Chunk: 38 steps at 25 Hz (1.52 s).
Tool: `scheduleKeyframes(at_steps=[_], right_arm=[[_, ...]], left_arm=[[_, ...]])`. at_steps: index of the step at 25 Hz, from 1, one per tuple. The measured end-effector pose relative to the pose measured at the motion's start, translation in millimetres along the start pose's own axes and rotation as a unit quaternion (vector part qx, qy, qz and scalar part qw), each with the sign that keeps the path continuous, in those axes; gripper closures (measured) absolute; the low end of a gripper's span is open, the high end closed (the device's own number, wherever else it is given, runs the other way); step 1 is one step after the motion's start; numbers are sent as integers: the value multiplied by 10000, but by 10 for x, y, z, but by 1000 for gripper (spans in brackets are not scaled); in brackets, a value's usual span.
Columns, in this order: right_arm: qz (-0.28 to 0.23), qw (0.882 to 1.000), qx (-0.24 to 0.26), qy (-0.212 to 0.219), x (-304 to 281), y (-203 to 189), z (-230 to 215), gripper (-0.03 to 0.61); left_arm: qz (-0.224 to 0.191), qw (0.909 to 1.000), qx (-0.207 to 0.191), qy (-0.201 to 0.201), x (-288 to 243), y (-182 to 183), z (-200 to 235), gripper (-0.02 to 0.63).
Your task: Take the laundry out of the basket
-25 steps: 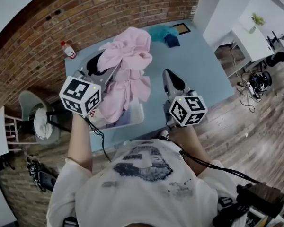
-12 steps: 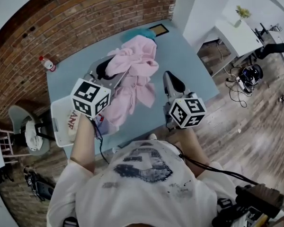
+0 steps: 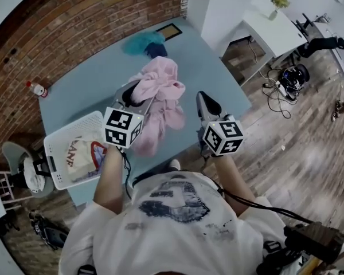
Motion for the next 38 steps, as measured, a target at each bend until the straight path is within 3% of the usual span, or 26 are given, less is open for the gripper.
scheduleKeyframes(at_steps=[6,12,16,20,34,38], right_arm=[[227,9997,-9,-87,-3,-125,-235,580],[394,9991,-92,-135,-59,-260,-427,581],[461,9987,-168,-115,-143,-327,-477,581],[567,9980,-233,-125,-195,-384,-510,581],[706,9968,-362,-83,-227,-502,-496,580],[694,9969,-369,-48,-206,-507,-462,580]], left_arm=[[312,9981,540,16,-368,-466,-220,433],[522,9956,702,350,-651,-916,-343,431],[812,9932,578,605,-831,-1162,-362,431],[1144,9915,347,517,-960,-1330,-467,430],[1428,9863,410,722,-1088,-1671,-519,379],[1423,9847,567,833,-1041,-1707,-510,334]])
Point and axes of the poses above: the fingertips, and each gripper's own axes: x backward along the fingers, z to its left, y out of its top, the point moved 7 cm from there along x, backward along the fingers, and after that the axes turned 14 degrees about -x, right-handed, at the moved point
